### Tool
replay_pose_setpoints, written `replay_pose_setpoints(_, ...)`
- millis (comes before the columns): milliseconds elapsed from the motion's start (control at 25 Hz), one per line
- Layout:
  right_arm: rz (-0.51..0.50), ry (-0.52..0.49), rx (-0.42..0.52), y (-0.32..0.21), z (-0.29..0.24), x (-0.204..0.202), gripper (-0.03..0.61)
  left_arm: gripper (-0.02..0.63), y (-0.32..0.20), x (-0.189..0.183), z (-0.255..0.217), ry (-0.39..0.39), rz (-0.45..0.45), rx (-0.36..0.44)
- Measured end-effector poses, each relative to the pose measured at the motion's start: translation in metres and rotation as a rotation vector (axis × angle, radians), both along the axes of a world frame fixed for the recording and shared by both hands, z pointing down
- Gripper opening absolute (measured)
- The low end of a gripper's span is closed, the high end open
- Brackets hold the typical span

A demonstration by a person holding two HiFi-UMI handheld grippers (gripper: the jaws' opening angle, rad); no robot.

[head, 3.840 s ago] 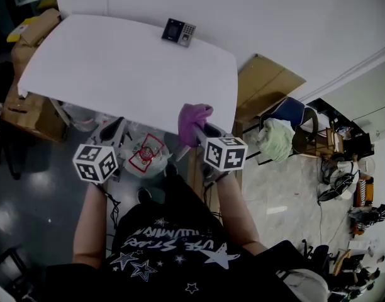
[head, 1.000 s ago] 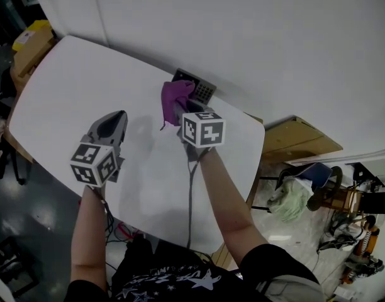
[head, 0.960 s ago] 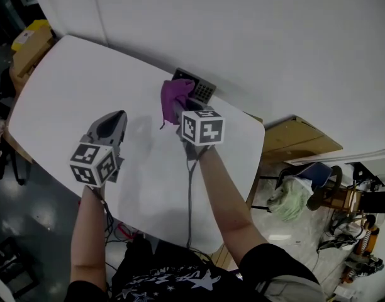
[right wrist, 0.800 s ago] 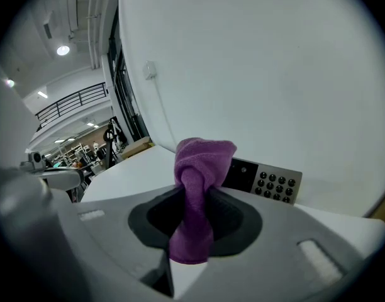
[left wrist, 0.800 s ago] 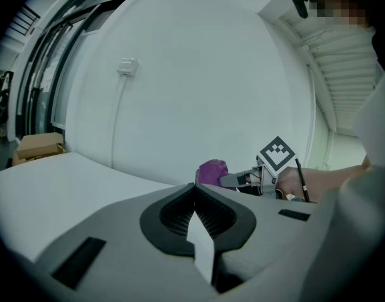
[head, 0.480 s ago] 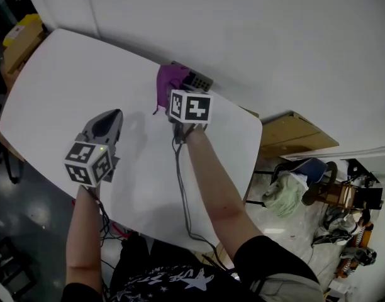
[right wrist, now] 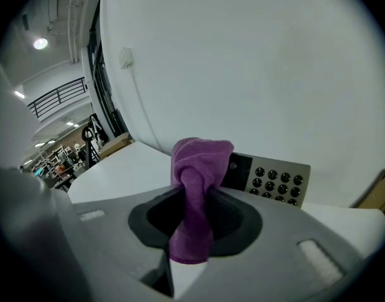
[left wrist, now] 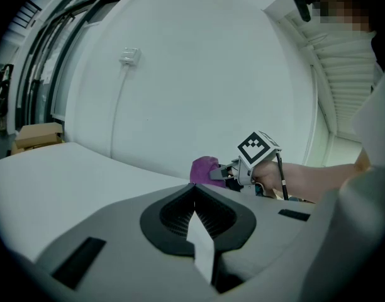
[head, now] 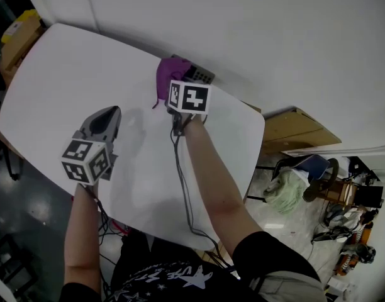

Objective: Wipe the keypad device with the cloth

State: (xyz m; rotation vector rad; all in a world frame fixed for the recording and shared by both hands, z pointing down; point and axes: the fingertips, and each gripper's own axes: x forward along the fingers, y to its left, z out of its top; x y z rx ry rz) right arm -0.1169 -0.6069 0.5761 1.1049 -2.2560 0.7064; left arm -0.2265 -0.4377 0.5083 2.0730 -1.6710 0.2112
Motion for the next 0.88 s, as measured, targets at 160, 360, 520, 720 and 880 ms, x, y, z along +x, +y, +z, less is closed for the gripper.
replay_pose_setpoints(160, 0.003, -0.003, -0.008, 0.0, 0.001, 0.005, 0.095, 0.006, -0.002, 0.006, 0.002, 0.0, 0.005, -0.008)
replay_pose_setpoints(360, 0.004, -0.011, -0.015, 0.003, 0.001, 0.019, 0.095, 0.007, -0.004, 0.022, 0.003, 0.005, 0.018, -0.009)
replay_pose_setpoints(520, 0.018, -0.016, -0.019, 0.004, 0.0, 0.031, 0.095, 0.006, -0.006, 0.032, 0.001, 0.011, 0.026, -0.008)
replay_pose_setpoints(720, 0.044, -0.023, -0.026, 0.006, 0.0, 0.053, 0.095, 0.006, -0.009, 0.047, -0.001, 0.014, 0.045, -0.008)
replay_pose_setpoints(880, 0.066, -0.027, -0.029, 0.008, -0.001, 0.07, 0.095, 0.006, -0.01, 0.055, -0.003, 0.009, 0.06, -0.006)
